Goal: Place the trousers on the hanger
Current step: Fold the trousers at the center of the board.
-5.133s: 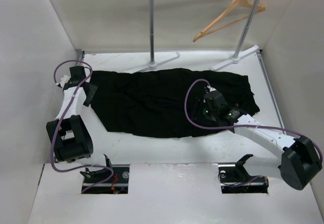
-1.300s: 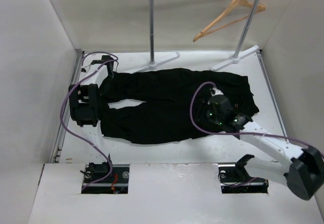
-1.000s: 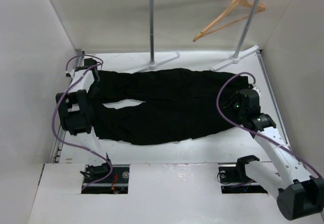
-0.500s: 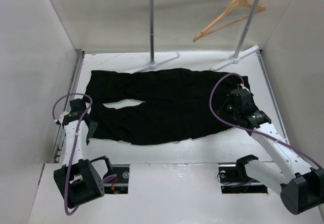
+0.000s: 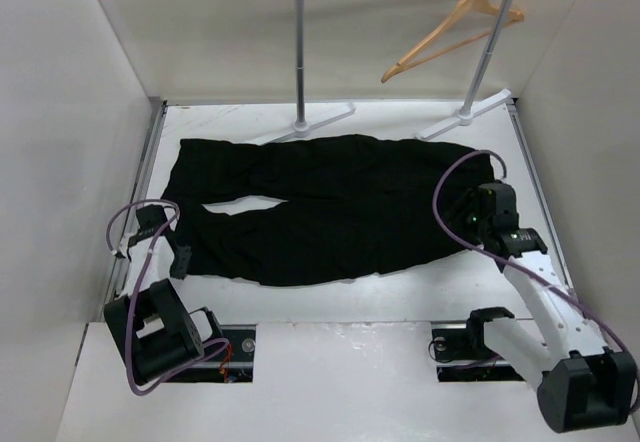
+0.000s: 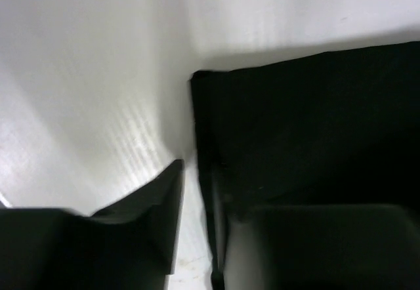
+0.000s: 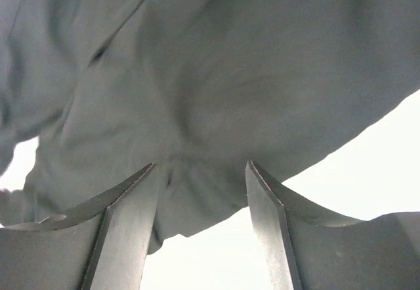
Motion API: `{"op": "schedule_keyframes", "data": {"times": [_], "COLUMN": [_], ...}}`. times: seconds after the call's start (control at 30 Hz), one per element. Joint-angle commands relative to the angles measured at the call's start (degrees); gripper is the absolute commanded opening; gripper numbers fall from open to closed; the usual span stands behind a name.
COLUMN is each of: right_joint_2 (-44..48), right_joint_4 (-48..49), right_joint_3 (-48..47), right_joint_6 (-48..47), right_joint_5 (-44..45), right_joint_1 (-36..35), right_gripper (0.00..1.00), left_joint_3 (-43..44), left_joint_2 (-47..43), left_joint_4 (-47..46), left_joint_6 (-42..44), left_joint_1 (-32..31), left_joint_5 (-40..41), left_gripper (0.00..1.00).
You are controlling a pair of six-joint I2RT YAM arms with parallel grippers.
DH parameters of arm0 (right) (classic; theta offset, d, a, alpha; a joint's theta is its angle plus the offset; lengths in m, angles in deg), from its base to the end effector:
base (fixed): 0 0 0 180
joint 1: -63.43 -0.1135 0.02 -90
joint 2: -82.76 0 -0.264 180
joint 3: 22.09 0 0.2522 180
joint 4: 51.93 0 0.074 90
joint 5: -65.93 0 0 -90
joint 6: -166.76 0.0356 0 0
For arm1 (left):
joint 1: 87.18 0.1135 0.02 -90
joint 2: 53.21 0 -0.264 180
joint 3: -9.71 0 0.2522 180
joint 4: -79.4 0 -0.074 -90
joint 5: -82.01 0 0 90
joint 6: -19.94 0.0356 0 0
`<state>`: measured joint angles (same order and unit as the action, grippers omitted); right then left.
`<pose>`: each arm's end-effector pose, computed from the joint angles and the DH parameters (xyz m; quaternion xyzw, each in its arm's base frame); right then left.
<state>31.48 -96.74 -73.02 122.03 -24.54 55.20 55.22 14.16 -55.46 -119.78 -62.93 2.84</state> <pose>0.1824 0.0267 0.2402 0.2921 0.8770 0.1750 0.3389 0.1751 0.0862 0.1630 -0.6019 0.7679 0.0464 0.2140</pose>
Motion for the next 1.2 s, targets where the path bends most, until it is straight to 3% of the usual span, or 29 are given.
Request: {"op": "schedule_keyframes", "data": {"times": [0.0,0.23,0.5,0.67,0.83,0.97,1.17], "right_joint_2": [1.5,-0.5,-16.0,-20.2,-25.3,-22.9,-11.1], "right_joint_4": [-1.0,0.9,8.5,11.7,13.9,13.0,4.1], "right_joint_3": [1.7,7.0,1.2,2.9,1.6,3.1,7.0], "right_joint_6": [1.9,6.8,8.4,9.0,9.7,10.4,10.0], "right_joint_5": [-0.6,2.0,5.5,7.3,6.1,6.0,5.2], "right_joint_1": [7.1,22.8,25.5,27.0,27.6,27.1,26.6], "right_gripper": [0.62,0.57,0.53,0.46,0.2,0.1,0.05], "left_joint_3": [-3.1,2.0,2.4,3.4,3.0,3.2,5.5], "left_joint_2": [1.0,-6.7,-7.0,-7.5,-8.6,-11.4,-16.7], "left_joint_4": [-6.9,-1.0,1.7,2.0,2.1,4.4,12.3], "left_joint_6": [-2.3,-1.9,-2.0,-2.5,-3.7,-4.5,-4.3], "left_joint_1": [0.2,-5.6,-7.9,-8.1,-7.8,-6.3,-2.2], "left_joint_5": [-3.0,-1.5,-1.0,-1.2,-1.3,-0.7,2.6], "left_gripper": [0.11,0.03,0.01,0.0,0.0,0.0,0.0]}}
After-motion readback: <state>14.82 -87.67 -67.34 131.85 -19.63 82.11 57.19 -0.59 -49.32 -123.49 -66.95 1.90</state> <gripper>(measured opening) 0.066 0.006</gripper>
